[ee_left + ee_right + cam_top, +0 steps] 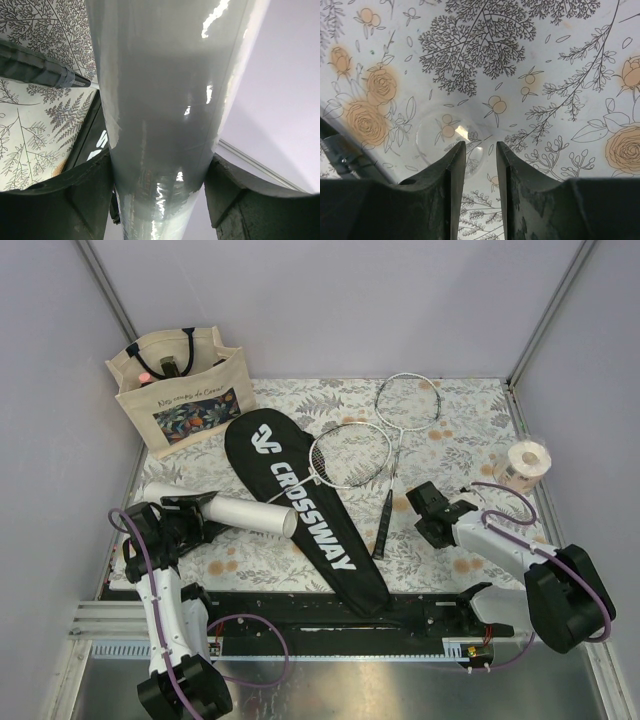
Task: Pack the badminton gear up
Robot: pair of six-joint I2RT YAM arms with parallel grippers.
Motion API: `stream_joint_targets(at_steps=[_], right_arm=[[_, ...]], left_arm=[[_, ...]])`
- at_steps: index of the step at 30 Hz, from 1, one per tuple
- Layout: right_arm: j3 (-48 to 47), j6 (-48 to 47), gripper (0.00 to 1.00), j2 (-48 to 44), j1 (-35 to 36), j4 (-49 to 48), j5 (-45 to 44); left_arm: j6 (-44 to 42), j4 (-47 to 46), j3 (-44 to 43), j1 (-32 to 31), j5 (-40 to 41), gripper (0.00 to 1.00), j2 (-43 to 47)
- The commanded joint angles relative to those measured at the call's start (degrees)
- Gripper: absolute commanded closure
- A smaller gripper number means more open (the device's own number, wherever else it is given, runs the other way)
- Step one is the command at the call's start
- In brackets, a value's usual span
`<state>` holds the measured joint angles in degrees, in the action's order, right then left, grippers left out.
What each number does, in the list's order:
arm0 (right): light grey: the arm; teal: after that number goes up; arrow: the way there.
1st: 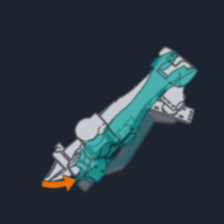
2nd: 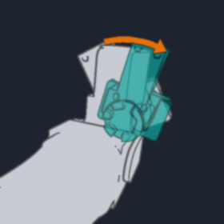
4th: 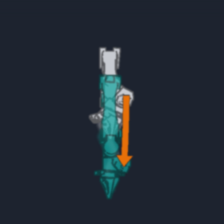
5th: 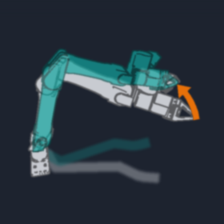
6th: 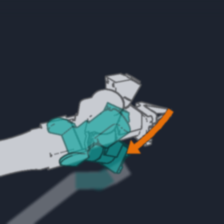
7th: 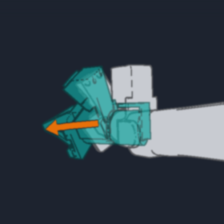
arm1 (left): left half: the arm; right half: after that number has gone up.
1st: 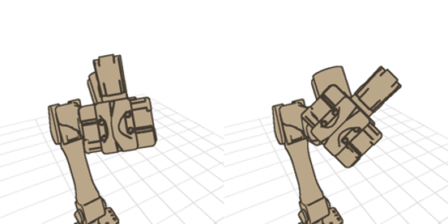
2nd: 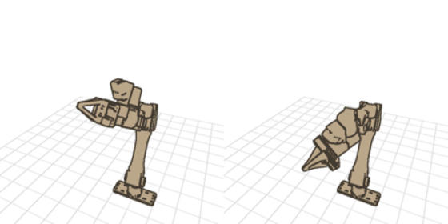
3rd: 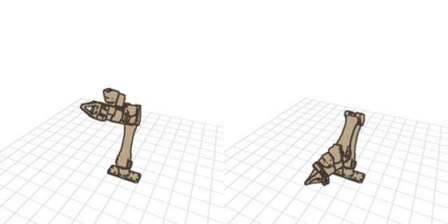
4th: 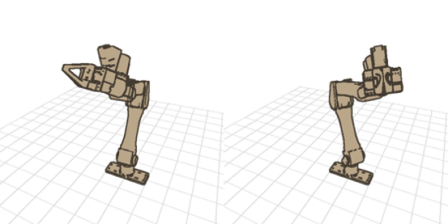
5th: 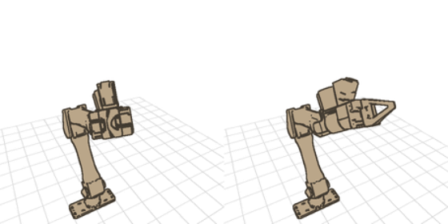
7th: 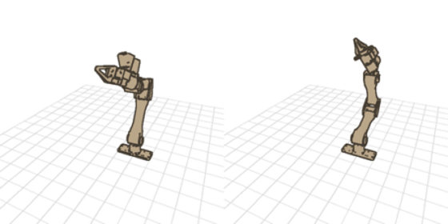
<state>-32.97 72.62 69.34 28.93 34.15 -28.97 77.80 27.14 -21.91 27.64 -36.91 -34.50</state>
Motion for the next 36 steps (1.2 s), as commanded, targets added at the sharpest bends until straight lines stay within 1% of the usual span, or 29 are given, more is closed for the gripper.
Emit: stream_joint_targets(at_steps=[1, 4, 11, 15, 18, 25, 30, 36], right_arm=[[-0.3, 3.1, 0.61, 2.5, -1.4, 0.2, -0.7], [-1.5, 2.8, 0.61, 4.3, -1.6, 1.1, -0.9], [-1.7, 2.5, 0.61, 4.8, -1.8, 0.8, -1.7], [-2.3, 1.7, 0.66, 5.6, -1.9, 0.7, -1.4], [-3.0, 0.7, 0.75, 6.2, -1.9, 0.7, -0.6], [-2.6, -0.8, 0.87, 5.6, -2.4, 0.0, 1.8], [-1.3, -4.1, 1.0, 1.7, -2.5, -2.9, 2.5], [-0.3, -11.1, 1.0, -8.8, -2.4, -7.1, 0.0]], left_arm=[[0.5, -1.9, -0.3, -0.1, -1.8, 0.49, 0.6], [0.5, -2.0, -0.4, -0.1, -1.8, 0.49, 0.2], [0.9, -2.1, -0.6, -0.1, -1.6, 0.49, 0.0], [1.0, -1.9, -0.9, 0.0, -1.7, 0.49, 0.1], [1.0, -1.5, -1.1, -0.1, -1.7, 0.5, 0.1], [1.0, -1.0, -1.4, -0.1, -1.9, 0.5, 0.6], [0.5, -0.9, -1.6, -0.1, -1.3, 0.49, 0.4], [0.4, -0.8, -1.6, -0.1, -1.8, 0.49, -0.6]])
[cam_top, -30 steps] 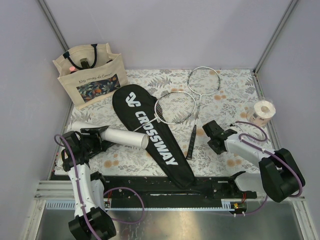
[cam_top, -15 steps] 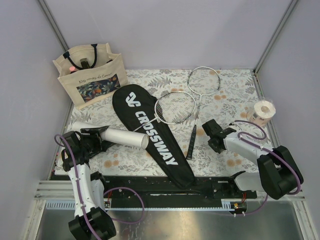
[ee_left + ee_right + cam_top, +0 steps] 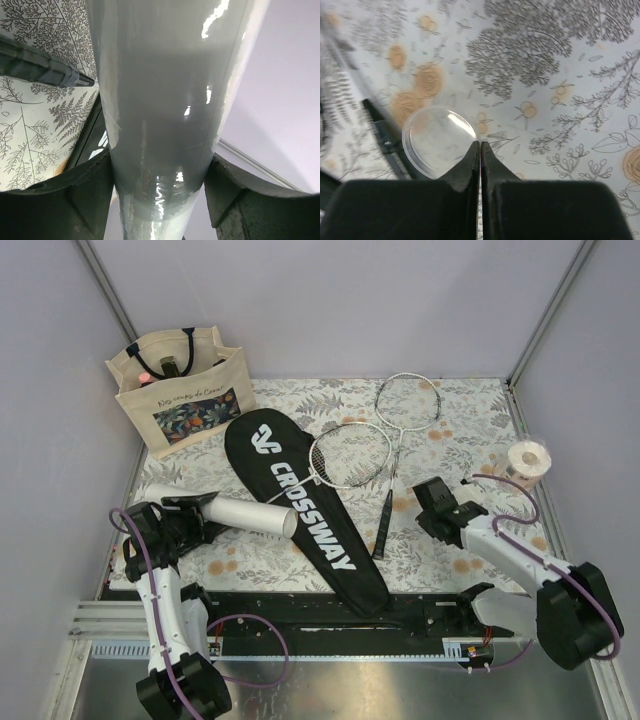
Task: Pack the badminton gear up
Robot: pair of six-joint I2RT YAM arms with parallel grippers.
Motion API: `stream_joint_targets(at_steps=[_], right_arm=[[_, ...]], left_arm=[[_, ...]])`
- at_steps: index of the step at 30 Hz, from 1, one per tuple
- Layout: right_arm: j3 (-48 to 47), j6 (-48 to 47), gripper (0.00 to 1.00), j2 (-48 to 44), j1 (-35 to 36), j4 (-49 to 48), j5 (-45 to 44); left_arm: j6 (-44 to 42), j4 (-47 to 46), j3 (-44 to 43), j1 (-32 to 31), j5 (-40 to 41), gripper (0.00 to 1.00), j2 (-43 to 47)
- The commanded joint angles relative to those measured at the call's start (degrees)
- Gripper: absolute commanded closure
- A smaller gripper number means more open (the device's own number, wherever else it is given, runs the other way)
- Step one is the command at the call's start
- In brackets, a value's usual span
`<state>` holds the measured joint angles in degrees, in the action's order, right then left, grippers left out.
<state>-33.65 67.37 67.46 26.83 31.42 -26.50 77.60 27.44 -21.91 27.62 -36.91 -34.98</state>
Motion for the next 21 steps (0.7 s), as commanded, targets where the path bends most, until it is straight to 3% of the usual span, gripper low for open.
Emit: stream_joint_targets(at_steps=[1, 6, 9, 12, 16, 21], right_arm=[[0.6, -7.8, 1.0, -9.2, -0.3, -5.6, -2.5], [3.8, -20.9, 1.0, -21.4, -0.3, -18.4, 3.9], [9.7, -30.6, 1.0, -28.0, -0.3, -35.7, 20.3], [15.4, -31.6, 1.0, -32.5, -0.3, -48.1, 32.1], [19.2, -31.8, 1.0, -32.2, -0.3, -59.9, 41.9], [21.8, -29.1, 1.0, -25.0, 0.7, -77.6, 55.0]], left_arm=[[0.7, -1.2, -1.6, -0.1, -1.7, 0.49, -0.1], [1.5, -1.2, -1.8, -0.1, -1.3, 0.49, 0.3], [1.8, -1.2, -1.9, -0.2, -1.5, 0.49, 0.1], [2.0, -0.9, -2.0, -0.2, -1.4, 0.5, 0.2], [2.8, -0.7, -2.3, -0.1, -1.8, 0.49, 0.1], [2.9, -0.5, -2.8, -0.2, -2.8, 0.49, -0.6]])
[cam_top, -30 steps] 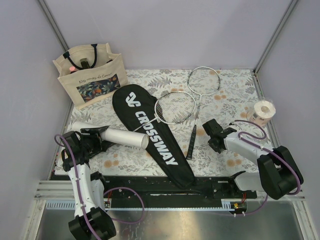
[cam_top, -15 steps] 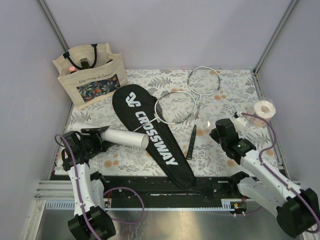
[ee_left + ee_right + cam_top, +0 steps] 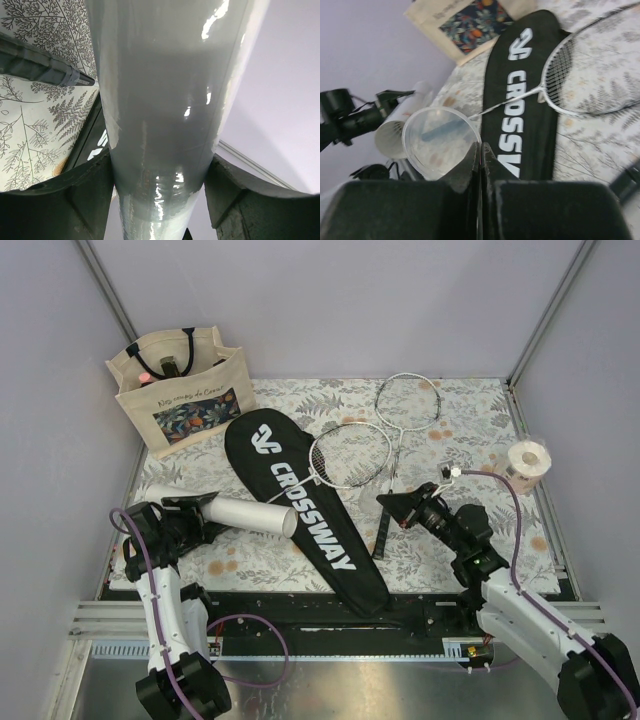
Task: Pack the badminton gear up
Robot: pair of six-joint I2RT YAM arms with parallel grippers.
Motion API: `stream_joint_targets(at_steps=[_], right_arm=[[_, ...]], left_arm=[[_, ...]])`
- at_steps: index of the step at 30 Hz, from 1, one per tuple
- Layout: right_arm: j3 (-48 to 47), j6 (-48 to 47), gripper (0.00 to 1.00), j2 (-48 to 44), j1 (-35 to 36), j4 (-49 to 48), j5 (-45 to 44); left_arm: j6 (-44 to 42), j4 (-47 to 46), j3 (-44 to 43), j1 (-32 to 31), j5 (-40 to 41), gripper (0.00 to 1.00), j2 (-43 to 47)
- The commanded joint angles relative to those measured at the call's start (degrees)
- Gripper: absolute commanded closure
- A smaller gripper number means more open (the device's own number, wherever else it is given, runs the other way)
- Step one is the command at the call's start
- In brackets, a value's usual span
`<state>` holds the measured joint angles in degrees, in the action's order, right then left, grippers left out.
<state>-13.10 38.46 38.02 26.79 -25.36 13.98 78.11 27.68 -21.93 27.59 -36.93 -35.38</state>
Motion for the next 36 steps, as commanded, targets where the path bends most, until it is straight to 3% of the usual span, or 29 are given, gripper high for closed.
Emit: stream_joint_targets(at_steps=[1, 5, 9, 15, 22, 36], right_arm=[[1.3, -0.3, 1.0, 5.4, 1.2, -22.6, 15.5], [0.1, -3.2, 1.0, 8.4, 5.5, -24.4, 16.0], [-3.5, -9.5, 1.0, 11.5, 12.5, -21.0, 10.6], [-7.5, -7.8, 1.0, 20.5, 16.8, -28.4, 7.3], [-11.9, -11.1, 1.0, 28.3, 24.1, -29.1, -0.4], [-15.9, -13.1, 1.0, 37.7, 31.0, -32.6, -10.4]], left_arm=[[2.4, -0.7, -2.8, -0.1, -2.8, 0.49, -0.1], [2.7, -0.4, -2.2, -0.1, -3.5, 0.49, -0.3], [3.2, -0.3, -1.6, -0.1, -3.8, 0.49, 0.0], [4.5, -0.3, -0.7, -0.2, -3.6, 0.5, 1.4], [4.6, 0.2, -0.8, -0.1, -3.9, 0.5, 1.8], [4.4, 2.0, -1.6, -0.2, -4.5, 0.5, 2.3]])
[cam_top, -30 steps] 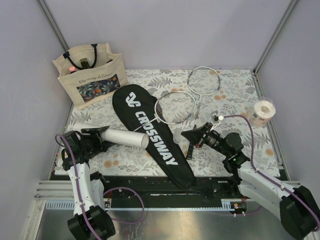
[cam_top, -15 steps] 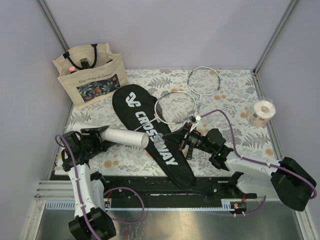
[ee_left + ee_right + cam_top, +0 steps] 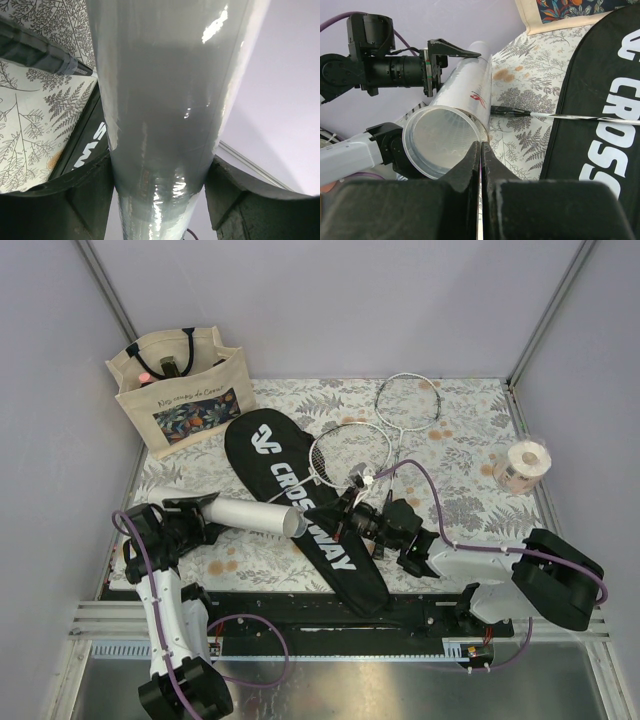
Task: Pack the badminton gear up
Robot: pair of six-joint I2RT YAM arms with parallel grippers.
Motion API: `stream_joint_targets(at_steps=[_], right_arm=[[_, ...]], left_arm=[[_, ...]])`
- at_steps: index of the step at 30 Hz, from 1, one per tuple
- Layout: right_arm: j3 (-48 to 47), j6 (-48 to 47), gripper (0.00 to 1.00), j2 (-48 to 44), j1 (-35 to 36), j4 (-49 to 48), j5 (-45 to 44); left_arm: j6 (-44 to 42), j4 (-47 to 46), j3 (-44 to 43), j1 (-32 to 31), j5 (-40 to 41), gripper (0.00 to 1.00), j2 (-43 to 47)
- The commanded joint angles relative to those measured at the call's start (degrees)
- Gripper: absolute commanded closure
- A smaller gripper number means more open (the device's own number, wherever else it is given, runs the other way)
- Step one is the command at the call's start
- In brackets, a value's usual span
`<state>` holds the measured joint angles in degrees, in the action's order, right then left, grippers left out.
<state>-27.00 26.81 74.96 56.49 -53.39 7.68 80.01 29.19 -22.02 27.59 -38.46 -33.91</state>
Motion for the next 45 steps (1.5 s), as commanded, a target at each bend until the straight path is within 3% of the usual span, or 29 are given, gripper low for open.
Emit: stream_joint_targets(at_steps=[1, 36, 45], right_arm=[[-1.9, -1.5, 1.0, 1.1, 1.3, -4.7, -4.6], [-0.5, -0.1, 1.0, 4.9, 4.2, -7.6, -7.3], [-0.9, -0.4, 1.0, 5.7, 5.2, -7.4, -11.4]], left_arm=[[2.5, 0.5, -1.6, -0.1, -3.0, 0.5, 0.9], [2.9, 0.7, -2.4, -0.2, -1.8, 0.5, 1.4], [3.2, 0.9, -2.3, -0.2, -1.4, 0.5, 2.1]])
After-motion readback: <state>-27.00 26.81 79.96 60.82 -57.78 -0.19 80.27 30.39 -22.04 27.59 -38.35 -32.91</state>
